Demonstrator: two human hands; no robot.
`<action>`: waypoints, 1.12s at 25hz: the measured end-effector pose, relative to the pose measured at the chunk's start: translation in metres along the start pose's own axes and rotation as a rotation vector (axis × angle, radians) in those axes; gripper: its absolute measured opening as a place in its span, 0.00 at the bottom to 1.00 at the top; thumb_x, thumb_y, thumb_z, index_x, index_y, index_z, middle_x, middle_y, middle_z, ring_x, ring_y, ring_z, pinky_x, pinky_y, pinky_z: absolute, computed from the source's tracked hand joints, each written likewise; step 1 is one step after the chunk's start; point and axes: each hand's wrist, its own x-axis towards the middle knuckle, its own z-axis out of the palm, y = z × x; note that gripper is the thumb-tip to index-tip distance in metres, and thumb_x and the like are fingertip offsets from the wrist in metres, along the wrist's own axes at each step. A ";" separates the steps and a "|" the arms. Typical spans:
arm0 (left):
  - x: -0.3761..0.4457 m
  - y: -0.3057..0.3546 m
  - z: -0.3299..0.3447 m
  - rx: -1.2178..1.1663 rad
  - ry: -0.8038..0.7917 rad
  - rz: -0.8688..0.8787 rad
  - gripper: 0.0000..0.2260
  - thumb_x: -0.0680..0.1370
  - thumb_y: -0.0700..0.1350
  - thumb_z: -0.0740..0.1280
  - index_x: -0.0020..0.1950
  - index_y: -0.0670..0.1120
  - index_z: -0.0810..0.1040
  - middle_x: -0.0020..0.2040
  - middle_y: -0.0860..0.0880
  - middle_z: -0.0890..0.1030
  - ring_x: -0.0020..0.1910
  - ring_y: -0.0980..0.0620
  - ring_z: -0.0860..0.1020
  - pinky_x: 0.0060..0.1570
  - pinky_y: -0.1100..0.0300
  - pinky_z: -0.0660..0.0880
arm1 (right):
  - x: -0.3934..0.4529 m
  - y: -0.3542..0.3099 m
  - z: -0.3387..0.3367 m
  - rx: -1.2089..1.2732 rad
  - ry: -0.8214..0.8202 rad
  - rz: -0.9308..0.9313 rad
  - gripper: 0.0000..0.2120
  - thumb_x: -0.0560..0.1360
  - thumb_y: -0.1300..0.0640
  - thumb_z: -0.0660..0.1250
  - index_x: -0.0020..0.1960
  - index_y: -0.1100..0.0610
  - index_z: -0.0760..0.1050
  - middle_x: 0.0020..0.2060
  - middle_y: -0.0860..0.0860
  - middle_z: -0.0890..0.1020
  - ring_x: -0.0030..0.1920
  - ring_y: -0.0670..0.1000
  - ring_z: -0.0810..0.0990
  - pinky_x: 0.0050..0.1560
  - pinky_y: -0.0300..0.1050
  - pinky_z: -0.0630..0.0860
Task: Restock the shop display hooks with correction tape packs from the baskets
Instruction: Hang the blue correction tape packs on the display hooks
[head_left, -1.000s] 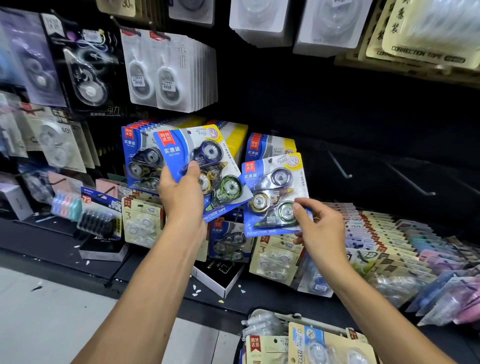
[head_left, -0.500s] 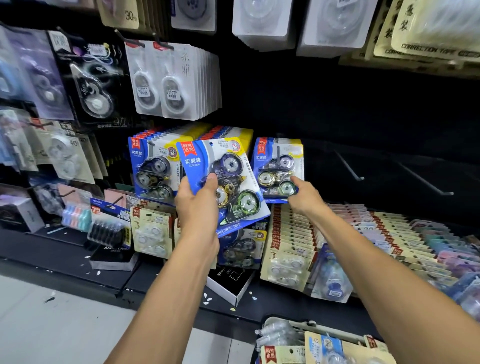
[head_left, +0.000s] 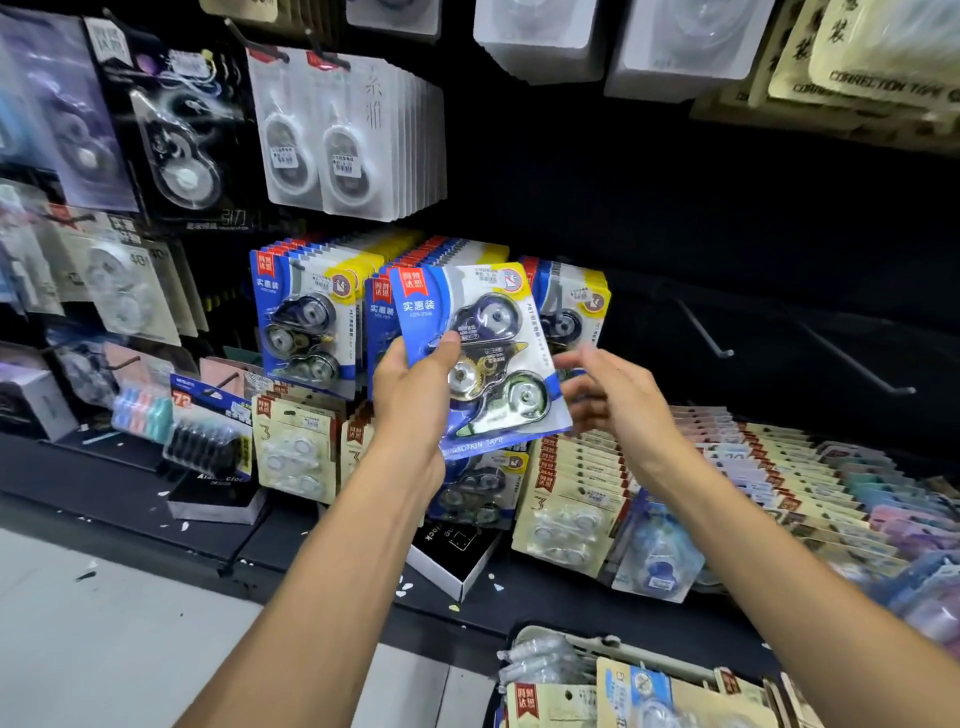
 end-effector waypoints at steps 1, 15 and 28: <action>0.001 -0.003 0.002 -0.004 -0.018 -0.019 0.03 0.82 0.45 0.69 0.53 0.53 0.80 0.53 0.52 0.85 0.56 0.48 0.83 0.55 0.52 0.79 | -0.011 -0.004 -0.002 0.031 -0.070 0.006 0.12 0.81 0.50 0.65 0.59 0.56 0.78 0.40 0.54 0.84 0.33 0.53 0.81 0.33 0.45 0.78; -0.004 -0.025 -0.004 1.229 -0.302 0.362 0.39 0.79 0.59 0.69 0.83 0.53 0.51 0.80 0.49 0.63 0.76 0.42 0.64 0.70 0.45 0.67 | -0.060 0.024 -0.038 0.061 0.266 0.088 0.06 0.80 0.62 0.68 0.55 0.59 0.73 0.38 0.53 0.84 0.26 0.50 0.78 0.30 0.43 0.78; -0.011 -0.027 0.005 1.087 -0.295 0.374 0.35 0.81 0.56 0.67 0.83 0.55 0.53 0.81 0.51 0.61 0.79 0.45 0.61 0.72 0.48 0.64 | 0.044 0.049 -0.014 -0.229 0.151 0.263 0.20 0.80 0.54 0.67 0.71 0.45 0.71 0.60 0.54 0.80 0.50 0.52 0.82 0.43 0.50 0.79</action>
